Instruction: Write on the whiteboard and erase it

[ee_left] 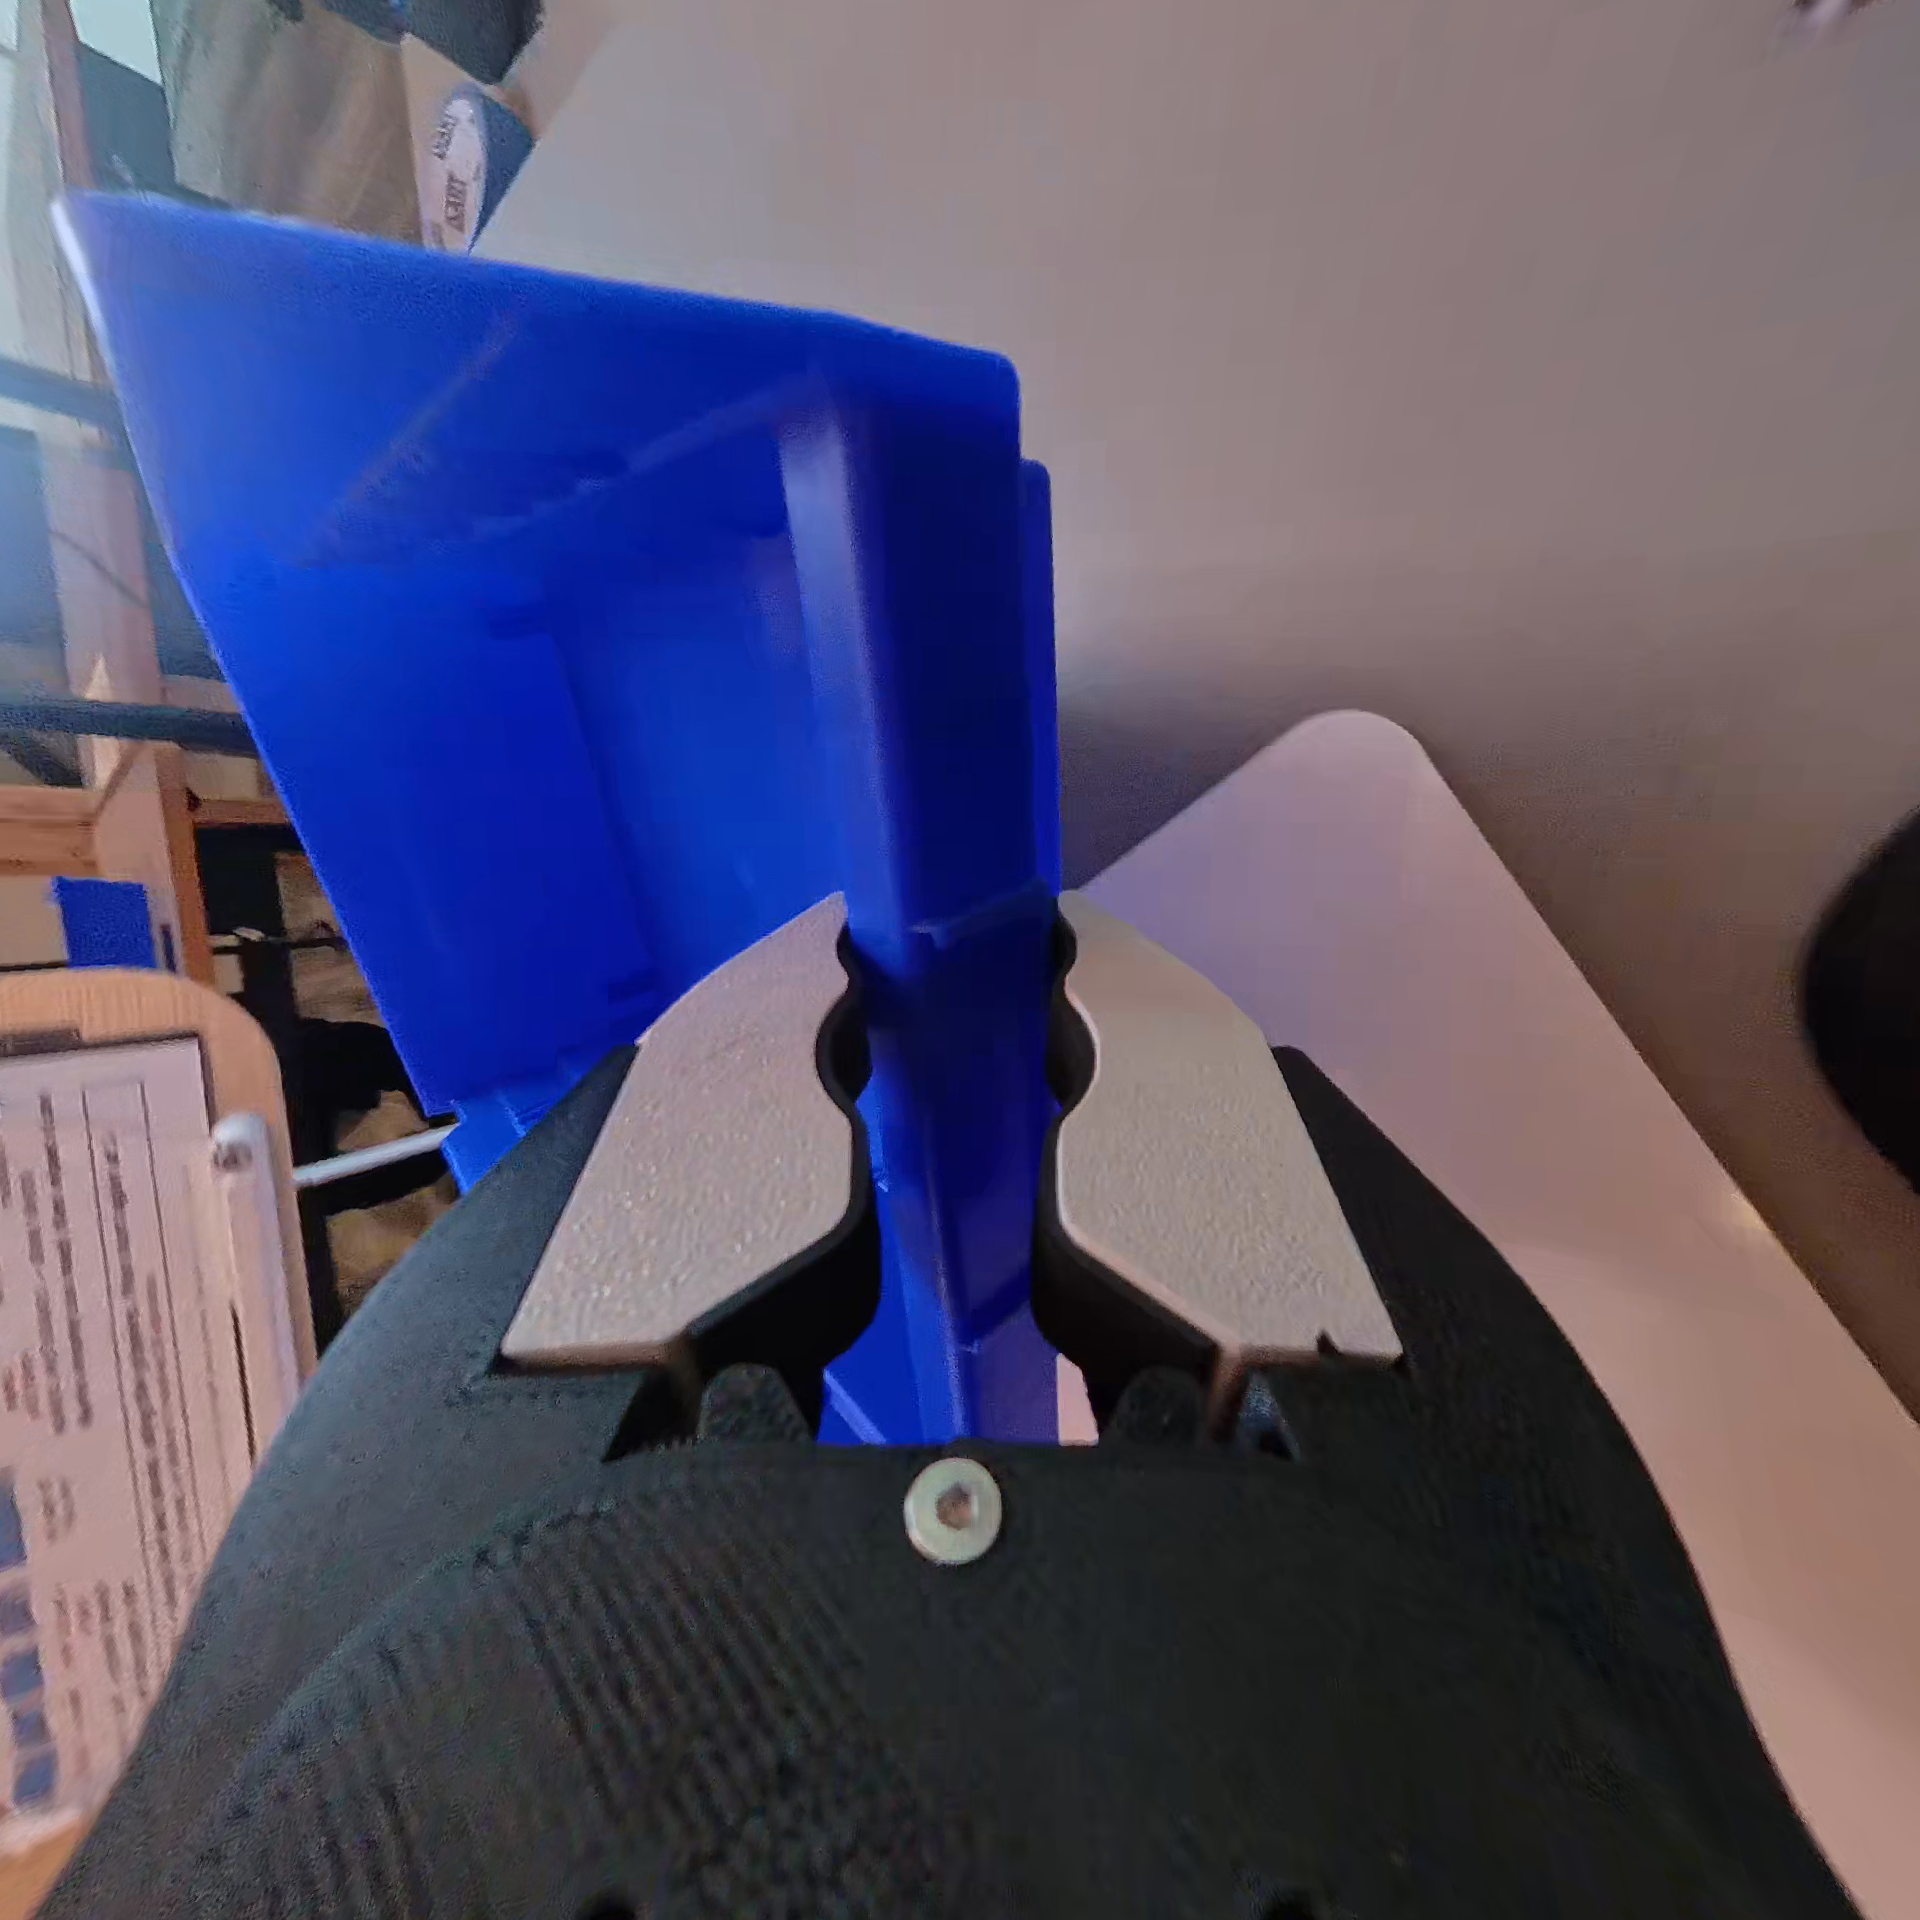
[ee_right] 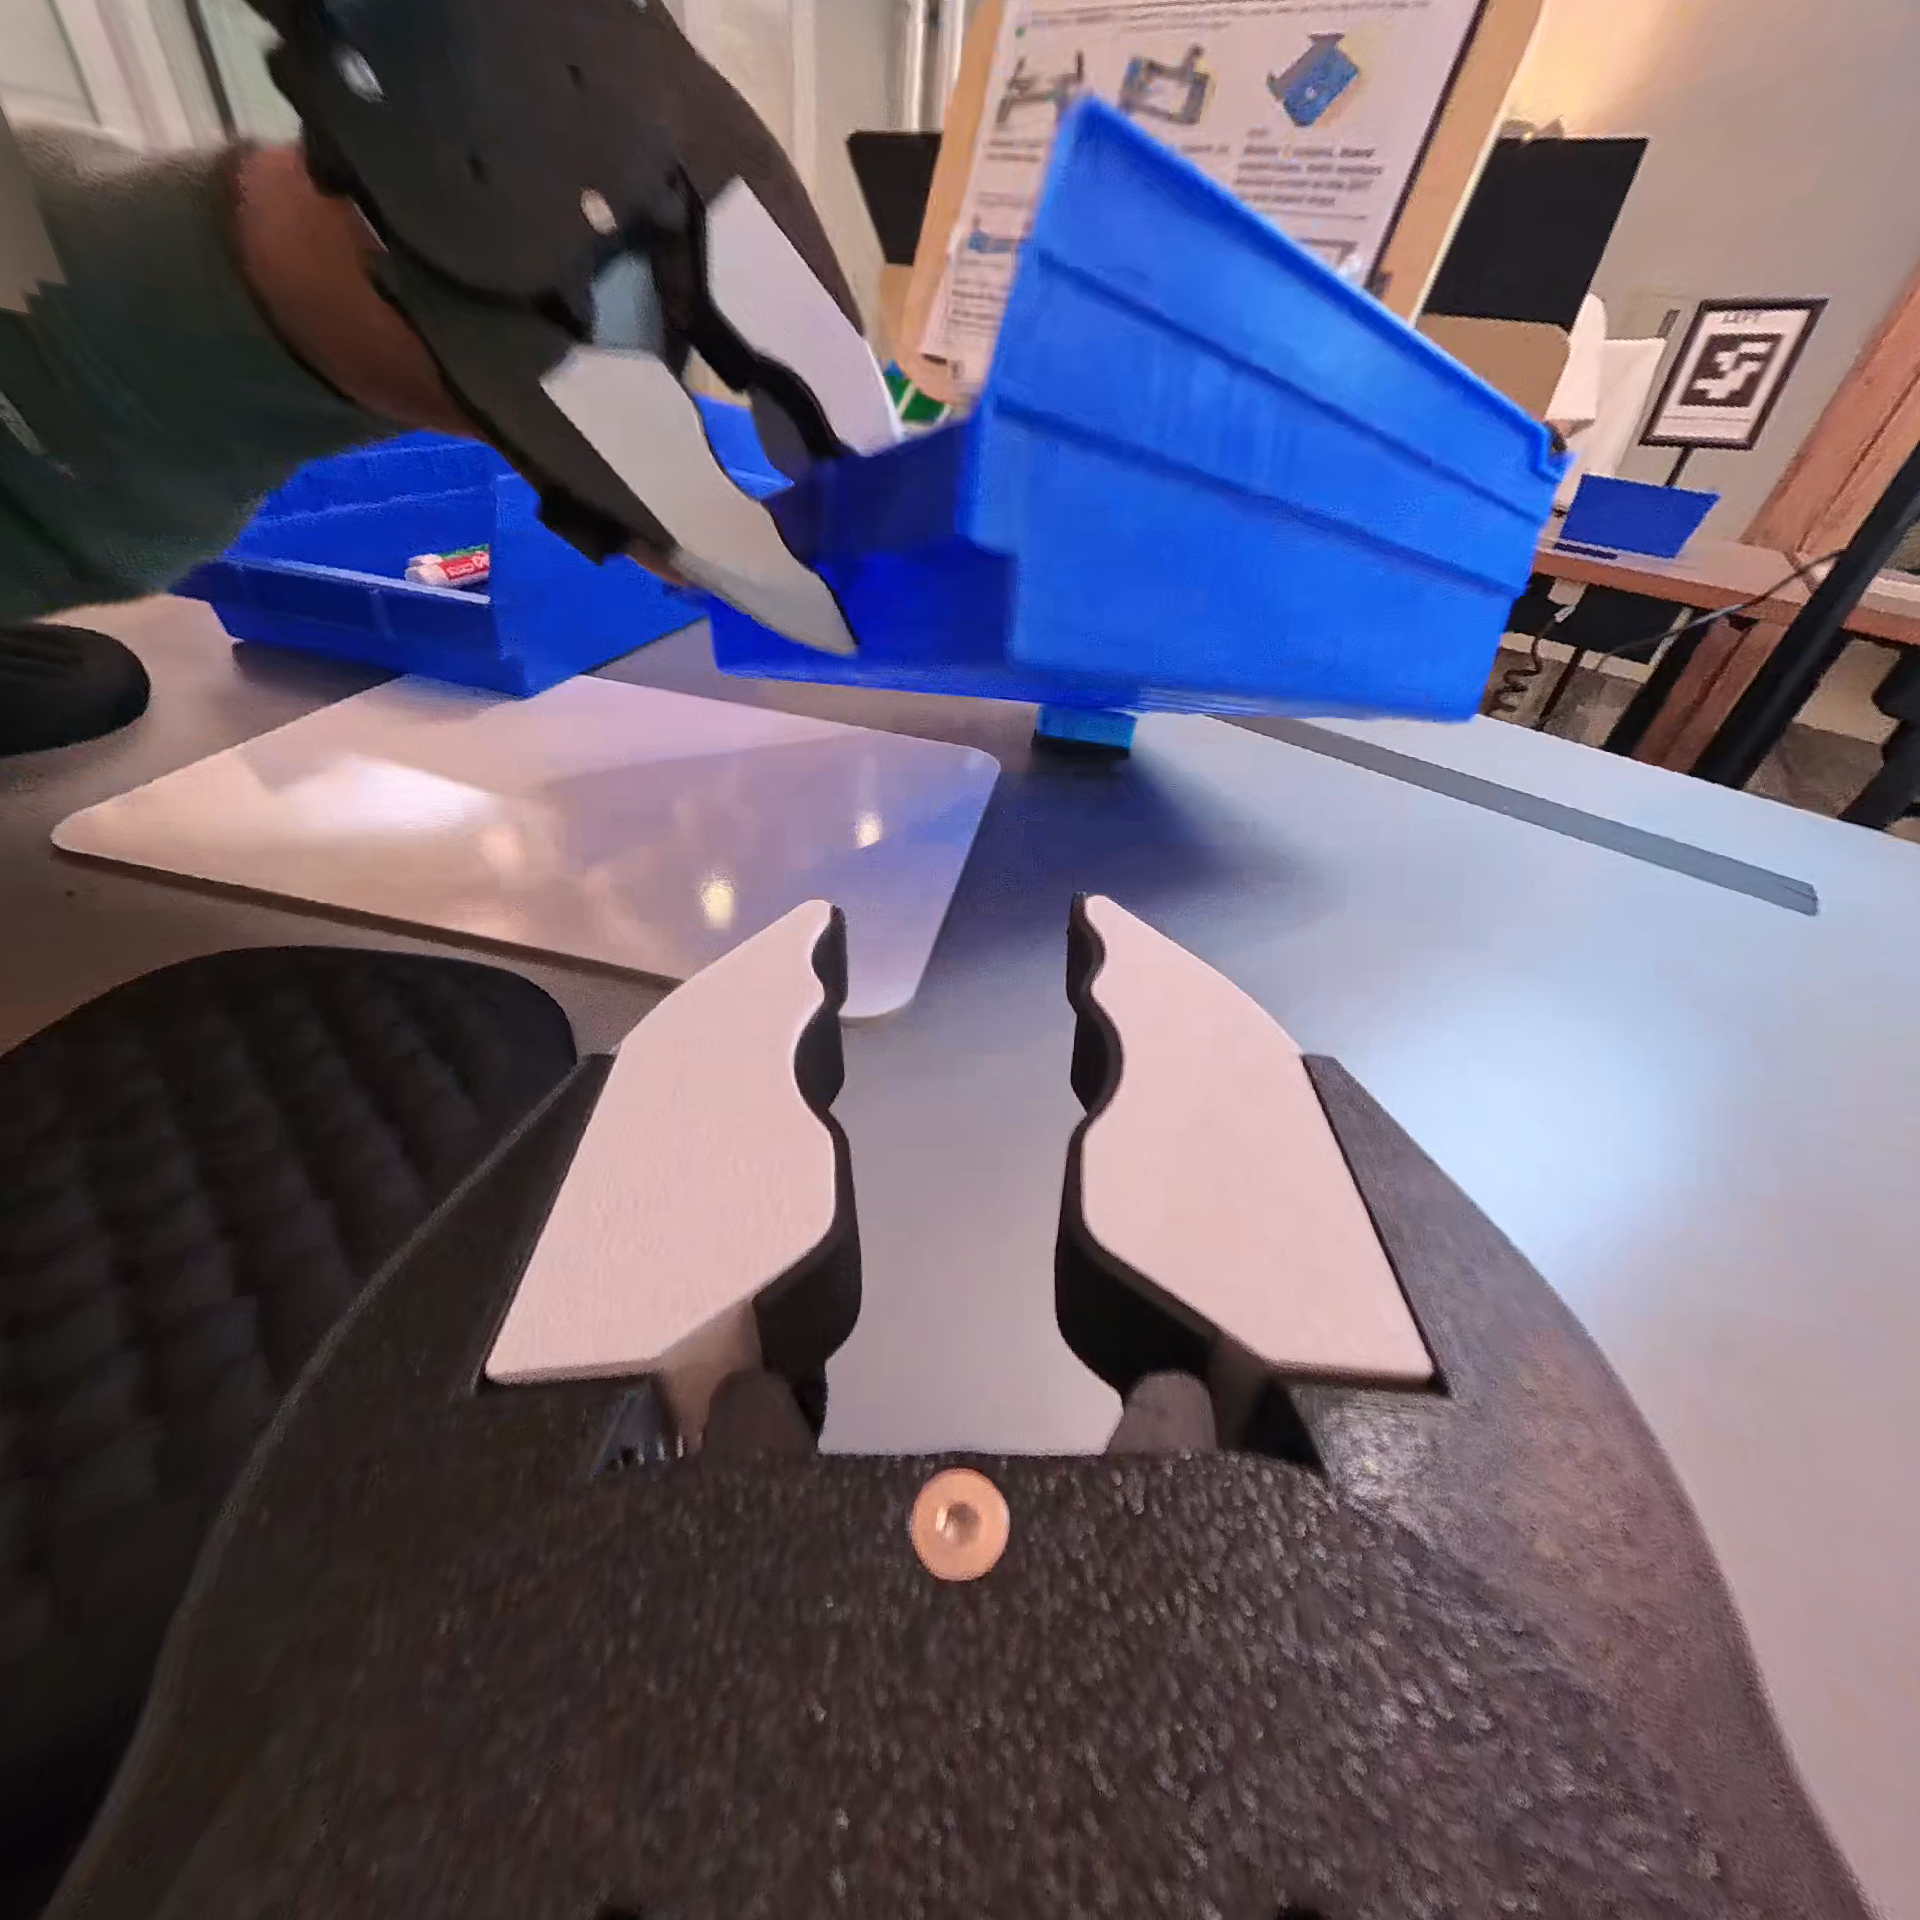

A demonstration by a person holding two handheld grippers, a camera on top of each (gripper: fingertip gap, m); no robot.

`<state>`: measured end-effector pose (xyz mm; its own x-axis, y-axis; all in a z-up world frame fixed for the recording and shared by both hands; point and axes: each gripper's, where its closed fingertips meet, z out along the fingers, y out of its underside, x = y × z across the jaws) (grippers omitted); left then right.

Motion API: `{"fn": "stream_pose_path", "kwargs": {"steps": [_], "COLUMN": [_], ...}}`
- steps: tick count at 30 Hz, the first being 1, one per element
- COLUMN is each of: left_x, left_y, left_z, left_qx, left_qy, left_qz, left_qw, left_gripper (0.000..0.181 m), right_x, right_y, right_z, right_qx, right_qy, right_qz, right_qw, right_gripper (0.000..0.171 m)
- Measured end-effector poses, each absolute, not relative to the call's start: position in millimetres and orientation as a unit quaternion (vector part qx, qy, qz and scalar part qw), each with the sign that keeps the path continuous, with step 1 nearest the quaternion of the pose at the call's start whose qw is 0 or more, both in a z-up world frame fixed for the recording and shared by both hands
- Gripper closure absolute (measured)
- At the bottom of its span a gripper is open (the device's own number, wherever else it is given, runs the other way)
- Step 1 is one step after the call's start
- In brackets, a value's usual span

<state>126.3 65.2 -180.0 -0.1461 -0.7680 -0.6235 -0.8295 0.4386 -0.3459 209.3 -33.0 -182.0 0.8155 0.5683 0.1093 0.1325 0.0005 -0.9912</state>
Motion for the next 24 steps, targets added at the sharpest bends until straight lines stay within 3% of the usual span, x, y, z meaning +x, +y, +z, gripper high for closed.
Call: {"fn": "stream_pose_path", "kwargs": {"steps": [10, 21, 24], "left_x": [209, 203, 198], "left_y": [75, 73, 63], "left_z": [-219, -251, -232], "left_qx": [-0.443, -0.396, -0.395], "left_qy": [0.806, 0.829, 0.815], "left_qz": [0.102, 0.127, 0.098], "left_qw": [0.378, 0.374, 0.412], "left_gripper": [0.15, 0.15, 0.132], "right_x": [221, 222, 211], "right_y": [-36, -42, -38], "right_z": [-174, -173, -172], "right_qx": [-0.669, -0.667, -0.678], "right_qy": [-0.225, -0.221, -0.238], "right_qz": [0.159, 0.166, 0.159], "right_qw": [0.691, 0.692, 0.677], "right_gripper": [0.134, 0.135, 0.134]}}
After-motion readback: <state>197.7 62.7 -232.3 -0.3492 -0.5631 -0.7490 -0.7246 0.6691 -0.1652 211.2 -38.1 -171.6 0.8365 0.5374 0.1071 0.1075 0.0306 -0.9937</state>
